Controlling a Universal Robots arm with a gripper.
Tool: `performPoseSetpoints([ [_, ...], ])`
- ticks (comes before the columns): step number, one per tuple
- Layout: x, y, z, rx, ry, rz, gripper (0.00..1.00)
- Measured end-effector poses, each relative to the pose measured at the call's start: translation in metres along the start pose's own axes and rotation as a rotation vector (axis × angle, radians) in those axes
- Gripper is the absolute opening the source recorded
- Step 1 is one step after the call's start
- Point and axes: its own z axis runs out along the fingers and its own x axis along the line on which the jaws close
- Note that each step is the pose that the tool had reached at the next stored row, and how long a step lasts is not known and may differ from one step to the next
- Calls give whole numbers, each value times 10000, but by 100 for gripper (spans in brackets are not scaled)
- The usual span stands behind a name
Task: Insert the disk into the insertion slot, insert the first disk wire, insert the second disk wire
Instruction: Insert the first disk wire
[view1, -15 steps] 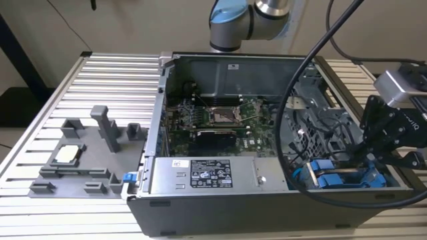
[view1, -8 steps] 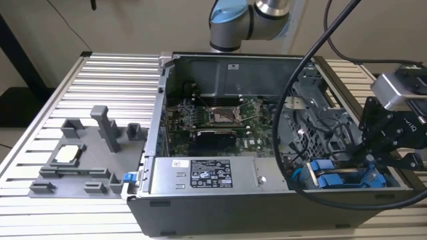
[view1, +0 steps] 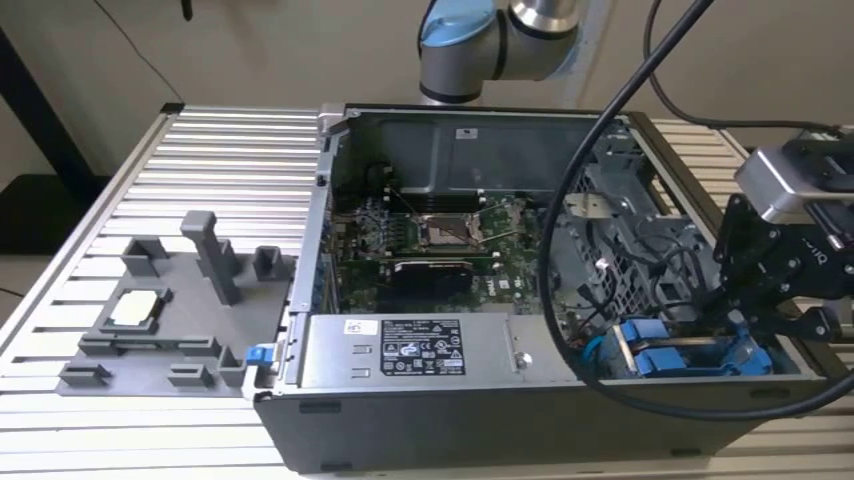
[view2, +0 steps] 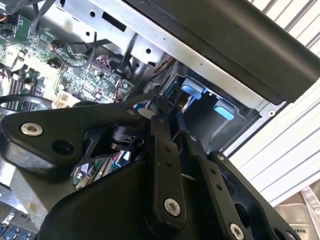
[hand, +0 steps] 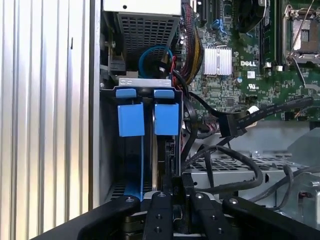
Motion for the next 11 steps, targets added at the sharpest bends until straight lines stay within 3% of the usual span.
performPoseSetpoints([
  [11, 3, -10, 21, 2, -22, -1, 19],
])
